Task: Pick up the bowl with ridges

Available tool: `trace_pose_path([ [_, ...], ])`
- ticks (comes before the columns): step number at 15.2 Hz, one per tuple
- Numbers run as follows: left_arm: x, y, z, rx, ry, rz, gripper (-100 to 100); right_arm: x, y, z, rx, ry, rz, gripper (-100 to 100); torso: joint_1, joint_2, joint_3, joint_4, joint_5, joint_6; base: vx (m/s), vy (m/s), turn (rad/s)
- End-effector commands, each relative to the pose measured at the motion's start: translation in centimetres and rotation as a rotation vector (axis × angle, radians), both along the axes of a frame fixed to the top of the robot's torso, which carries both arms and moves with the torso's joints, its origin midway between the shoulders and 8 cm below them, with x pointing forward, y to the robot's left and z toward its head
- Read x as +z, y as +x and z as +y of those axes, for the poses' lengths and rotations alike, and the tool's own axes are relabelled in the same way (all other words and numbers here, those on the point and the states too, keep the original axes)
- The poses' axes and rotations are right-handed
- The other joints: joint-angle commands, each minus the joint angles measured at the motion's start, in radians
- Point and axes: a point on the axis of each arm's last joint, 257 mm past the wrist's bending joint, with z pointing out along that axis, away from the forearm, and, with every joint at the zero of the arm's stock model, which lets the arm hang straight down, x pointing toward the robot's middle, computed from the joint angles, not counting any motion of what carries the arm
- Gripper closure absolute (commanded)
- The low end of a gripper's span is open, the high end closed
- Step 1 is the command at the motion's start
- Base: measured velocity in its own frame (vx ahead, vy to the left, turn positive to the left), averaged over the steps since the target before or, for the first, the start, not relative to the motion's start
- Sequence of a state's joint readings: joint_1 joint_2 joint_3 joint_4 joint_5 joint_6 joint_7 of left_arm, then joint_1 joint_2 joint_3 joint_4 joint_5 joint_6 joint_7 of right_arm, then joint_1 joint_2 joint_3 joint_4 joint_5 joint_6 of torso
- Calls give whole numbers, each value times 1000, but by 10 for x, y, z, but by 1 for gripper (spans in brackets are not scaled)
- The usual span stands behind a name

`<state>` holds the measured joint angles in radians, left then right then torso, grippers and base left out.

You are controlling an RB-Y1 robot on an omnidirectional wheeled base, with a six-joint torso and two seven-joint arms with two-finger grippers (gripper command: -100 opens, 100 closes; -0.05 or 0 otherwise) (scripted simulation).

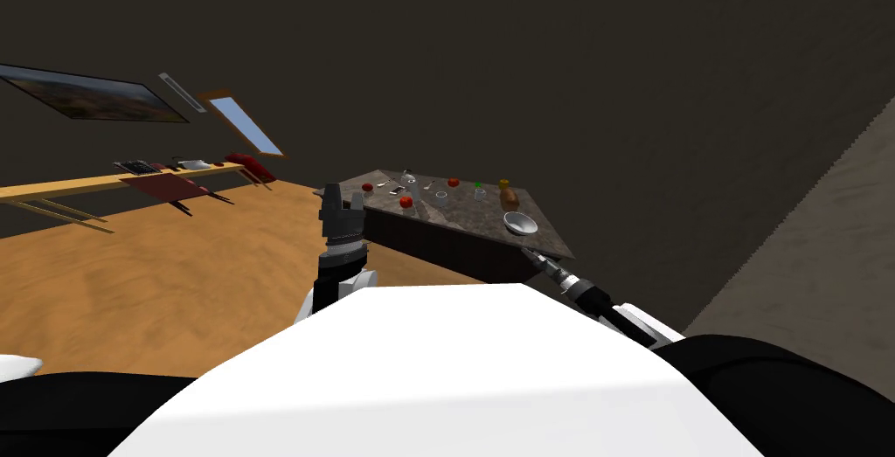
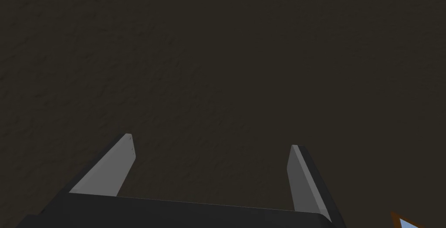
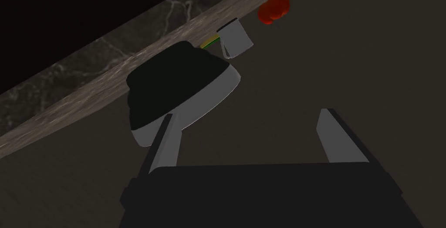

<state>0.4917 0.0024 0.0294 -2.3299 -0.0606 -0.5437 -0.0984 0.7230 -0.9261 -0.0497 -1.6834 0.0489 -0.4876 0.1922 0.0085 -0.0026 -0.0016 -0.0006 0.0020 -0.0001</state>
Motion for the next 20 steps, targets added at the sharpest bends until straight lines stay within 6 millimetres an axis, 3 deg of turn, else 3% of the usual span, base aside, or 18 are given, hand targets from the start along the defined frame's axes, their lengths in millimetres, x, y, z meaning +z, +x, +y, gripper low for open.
trace_pose_path([
  [1, 0, 0, 0, 0, 0, 0, 0, -10, -8, -21, -1, -67, 52, -100, 0, 0, 0, 0, 0, 0, 35, 123, 58],
  [2, 0, 0, 0, 0, 0, 0, 0, -10, -8, -21, 1, -69, 52, -100, 0, 0, 0, 0, 0, 0, 31, 81, 14],
  [3, 0, 0, 0, 0, 0, 0, 0, -23, -22, -45, -14, -128, 108, -100, -1, 0, 0, 0, 0, 0, 54, 98, 67],
  [5, 0, 0, 0, 0, 0, 0, 0, -21, -21, -49, -3, -148, 116, -100, -1, -1, 0, 0, 0, 0, 45, 89, 37],
  [6, 0, 0, 0, 0, 0, 0, 0, -32, -36, -74, -19, -207, 173, -100, -2, 0, 0, 0, 0, 0, 40, 90, 56],
  [8, 0, 0, 0, 0, 0, 0, 0, -29, -34, -77, -6, -225, 178, -100, -2, 0, 0, 0, 0, 0, 34, 83, 41],
  [9, 0, 0, 0, 0, 0, 0, 0, -38, -50, -102, -21, -284, 234, -100, -3, 0, 0, 0, 0, 0, 34, 92, 72],
  [11, 0, 0, 0, 0, 0, 0, 0, -34, -47, -104, -6, -302, 237, -100, -1, 0, 0, 0, 0, 0, 46, 91, 39],
  [12, 0, 0, 0, 0, 0, 0, 0, -41, -64, -129, -19, -359, 292, -100, -2, 0, 0, 0, 0, 0, 53, 89, 74],
  [14, 0, 0, 0, 0, 0, 0, 0, -37, -61, -131, -6, -377, 294, -100, -1, -1, -1, 0, 0, 0, 49, 88, 40],
  [15, 0, 0, 0, 0, 0, 0, 0, -40, -76, -156, -11, -440, 348, -100, -2, 0, 0, 0, 0, 0, 33, 92, 72],
  [16, 0, 0, 0, 0, 0, 0, 0, -37, -74, -157, -3, -449, 349, -100, -1, 0, 0, 0, 0, 0, 42, 95, 76],
  [17, 0, 0, 0, 0, 0, 0, 0, -40, -90, -179, -11, -500, 399, -100, -1, 0, 0, 0, 0, 0, 69, 110, 82],
  [19, 0, 0, 0, 0, 0, 0, 0, -35, -86, -182, 1, -520, 402, -100, 0, -2, -1, 0, 0, 0, 62, 99, 38],
  [20, 0, 0, 0, 0, 0, 0, 0, -35, -101, -204, 0, -577, 452, -100, -1, -1, -1, 0, 0, 0, 43, 83, 73],
])
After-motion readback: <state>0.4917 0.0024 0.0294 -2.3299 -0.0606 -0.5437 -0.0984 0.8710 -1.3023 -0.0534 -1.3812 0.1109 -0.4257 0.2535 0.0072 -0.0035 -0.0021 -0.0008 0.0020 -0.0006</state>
